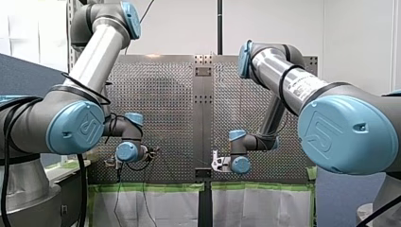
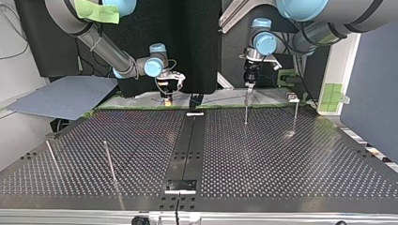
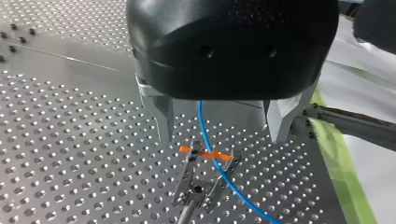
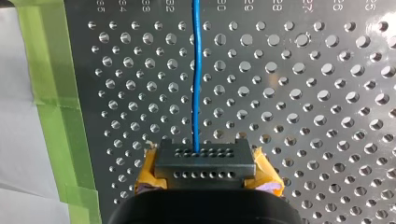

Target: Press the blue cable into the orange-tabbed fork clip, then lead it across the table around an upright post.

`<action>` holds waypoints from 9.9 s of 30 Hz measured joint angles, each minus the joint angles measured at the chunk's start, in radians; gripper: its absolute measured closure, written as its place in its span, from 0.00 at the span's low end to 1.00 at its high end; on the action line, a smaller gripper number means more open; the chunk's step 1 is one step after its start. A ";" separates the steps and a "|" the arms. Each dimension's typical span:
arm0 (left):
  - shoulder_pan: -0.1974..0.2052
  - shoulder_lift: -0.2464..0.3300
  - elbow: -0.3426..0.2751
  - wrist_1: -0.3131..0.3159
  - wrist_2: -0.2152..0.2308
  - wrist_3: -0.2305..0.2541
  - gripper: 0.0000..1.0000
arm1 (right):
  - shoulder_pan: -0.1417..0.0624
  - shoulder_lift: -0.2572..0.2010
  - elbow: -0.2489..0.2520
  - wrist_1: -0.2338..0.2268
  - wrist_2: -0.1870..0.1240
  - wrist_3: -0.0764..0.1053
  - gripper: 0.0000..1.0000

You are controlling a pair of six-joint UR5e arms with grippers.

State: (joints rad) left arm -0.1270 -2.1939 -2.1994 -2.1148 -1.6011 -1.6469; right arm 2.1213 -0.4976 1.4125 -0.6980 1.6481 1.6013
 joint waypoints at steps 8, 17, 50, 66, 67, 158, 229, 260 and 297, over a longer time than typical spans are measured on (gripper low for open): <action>-0.025 0.000 0.009 -0.009 -0.020 0.031 0.01 | 0.002 0.000 0.000 0.000 0.000 0.000 1.00; -0.061 0.000 0.047 -0.008 -0.058 -0.005 0.01 | 0.002 0.000 0.000 -0.002 -0.003 0.000 1.00; -0.127 -0.003 0.138 -0.078 -0.067 -0.100 0.01 | 0.000 0.002 0.000 0.003 -0.005 0.002 1.00; -0.150 -0.005 0.158 -0.100 -0.107 -0.118 0.01 | 0.001 0.003 0.000 0.009 -0.007 0.003 1.00; -0.151 -0.005 0.158 -0.102 -0.112 -0.118 0.01 | 0.001 0.003 0.000 0.009 -0.007 0.003 1.00; -0.246 -0.230 0.586 -0.402 -0.359 0.033 0.01 | 0.008 0.026 0.000 0.027 -0.013 -0.007 1.00; -0.285 -0.212 0.567 -0.415 -0.445 0.216 1.00 | 0.013 0.027 -0.009 0.048 -0.013 -0.007 1.00; -0.346 -0.120 0.564 -0.491 -0.396 0.140 1.00 | 0.021 -0.141 0.017 0.251 0.025 -0.067 1.00; -0.382 0.248 0.549 -0.612 -0.431 0.039 1.00 | 0.030 -0.507 0.017 0.384 0.031 -0.079 1.00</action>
State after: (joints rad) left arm -0.5090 -1.9455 -1.6507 -2.7272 -2.0317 -1.6076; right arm 2.1512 -1.0045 1.4297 -0.3140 1.6792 1.5221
